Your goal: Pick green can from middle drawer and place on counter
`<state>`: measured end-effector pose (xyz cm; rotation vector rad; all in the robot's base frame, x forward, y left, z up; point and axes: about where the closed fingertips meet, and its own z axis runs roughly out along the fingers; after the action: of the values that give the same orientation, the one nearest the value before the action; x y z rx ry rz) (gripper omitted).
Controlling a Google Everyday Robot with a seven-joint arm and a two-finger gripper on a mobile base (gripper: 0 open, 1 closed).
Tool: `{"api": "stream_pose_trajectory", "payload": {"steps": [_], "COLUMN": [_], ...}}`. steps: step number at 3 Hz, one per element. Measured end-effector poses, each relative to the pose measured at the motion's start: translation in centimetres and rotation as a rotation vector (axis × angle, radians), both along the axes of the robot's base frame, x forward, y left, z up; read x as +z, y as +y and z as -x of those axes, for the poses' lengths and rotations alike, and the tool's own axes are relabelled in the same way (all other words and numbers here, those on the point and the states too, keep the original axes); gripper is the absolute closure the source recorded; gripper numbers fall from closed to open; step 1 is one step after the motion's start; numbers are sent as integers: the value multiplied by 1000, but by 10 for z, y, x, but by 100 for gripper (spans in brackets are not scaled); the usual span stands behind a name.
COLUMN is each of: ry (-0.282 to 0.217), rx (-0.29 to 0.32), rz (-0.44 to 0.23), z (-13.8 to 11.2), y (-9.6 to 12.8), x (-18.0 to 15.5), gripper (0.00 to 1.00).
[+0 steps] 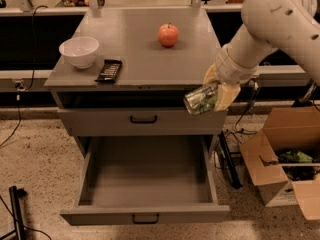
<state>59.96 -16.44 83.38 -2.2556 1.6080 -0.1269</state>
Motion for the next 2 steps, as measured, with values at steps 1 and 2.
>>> {"api": "stream_pose_trajectory", "payload": {"steps": [1, 2], "ry": [-16, 20], "rx": [-3, -5], "rz": [-6, -75], "z": [-29, -60], "y": [18, 37], "x": [31, 43], "gripper": [100, 100]}}
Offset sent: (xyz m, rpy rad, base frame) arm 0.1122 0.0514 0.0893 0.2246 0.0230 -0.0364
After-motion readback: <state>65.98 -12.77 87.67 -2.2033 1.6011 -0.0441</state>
